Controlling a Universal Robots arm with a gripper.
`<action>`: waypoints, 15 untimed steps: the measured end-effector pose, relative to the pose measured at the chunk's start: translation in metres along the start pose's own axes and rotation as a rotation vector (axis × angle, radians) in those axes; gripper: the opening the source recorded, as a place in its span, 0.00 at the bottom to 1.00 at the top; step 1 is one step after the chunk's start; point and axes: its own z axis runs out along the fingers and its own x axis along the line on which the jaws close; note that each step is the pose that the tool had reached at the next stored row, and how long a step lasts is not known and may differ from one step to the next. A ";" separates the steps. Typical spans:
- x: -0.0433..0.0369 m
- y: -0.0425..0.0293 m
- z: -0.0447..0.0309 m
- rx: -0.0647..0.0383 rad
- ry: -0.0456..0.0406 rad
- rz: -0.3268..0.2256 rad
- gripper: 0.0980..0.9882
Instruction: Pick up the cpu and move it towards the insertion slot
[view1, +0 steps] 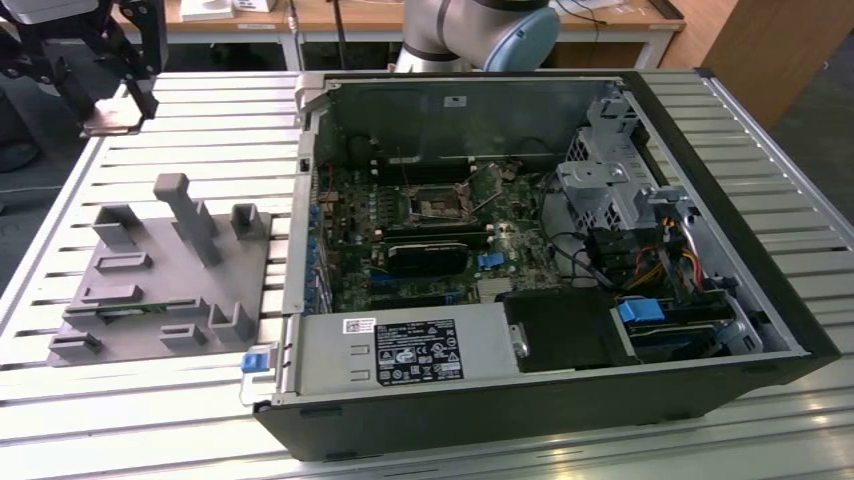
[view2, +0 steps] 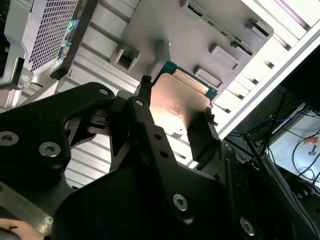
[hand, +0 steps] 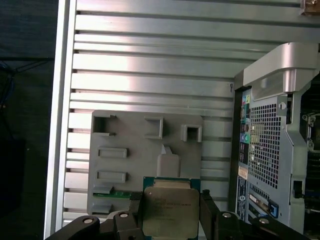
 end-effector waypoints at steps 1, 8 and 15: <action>-0.0008 0.0000 0.0000 0.000 -0.0001 0.000 0.50; -0.0059 0.0002 -0.0001 0.000 0.0001 0.000 0.50; -0.0108 0.0007 0.0000 0.000 0.0000 0.000 0.50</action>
